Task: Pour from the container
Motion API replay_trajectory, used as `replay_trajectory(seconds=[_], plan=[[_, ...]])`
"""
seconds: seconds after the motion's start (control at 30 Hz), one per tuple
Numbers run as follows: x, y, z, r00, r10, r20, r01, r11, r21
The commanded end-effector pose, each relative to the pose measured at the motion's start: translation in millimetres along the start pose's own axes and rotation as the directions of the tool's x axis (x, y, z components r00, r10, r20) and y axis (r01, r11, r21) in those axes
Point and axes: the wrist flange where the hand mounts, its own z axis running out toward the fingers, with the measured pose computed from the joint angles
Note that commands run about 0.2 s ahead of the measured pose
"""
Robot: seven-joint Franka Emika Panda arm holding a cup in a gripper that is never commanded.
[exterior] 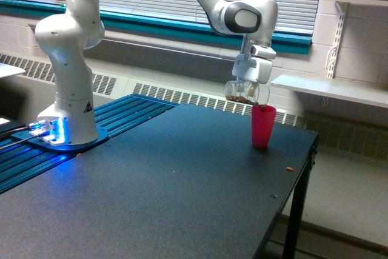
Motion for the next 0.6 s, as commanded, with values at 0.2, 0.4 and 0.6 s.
replay_trajectory(seconds=[0.2,0.4,0.6], plan=[[10.8,2.2,-6.3,1.0,-0.017,0.004,0.017,1.0,-0.019],[11.6,-2.2,-6.9,0.999,-0.034,0.011,0.034,0.999,-0.027],[12.7,-3.4,-7.4,0.999,-0.043,0.018,0.043,0.998,-0.036]])
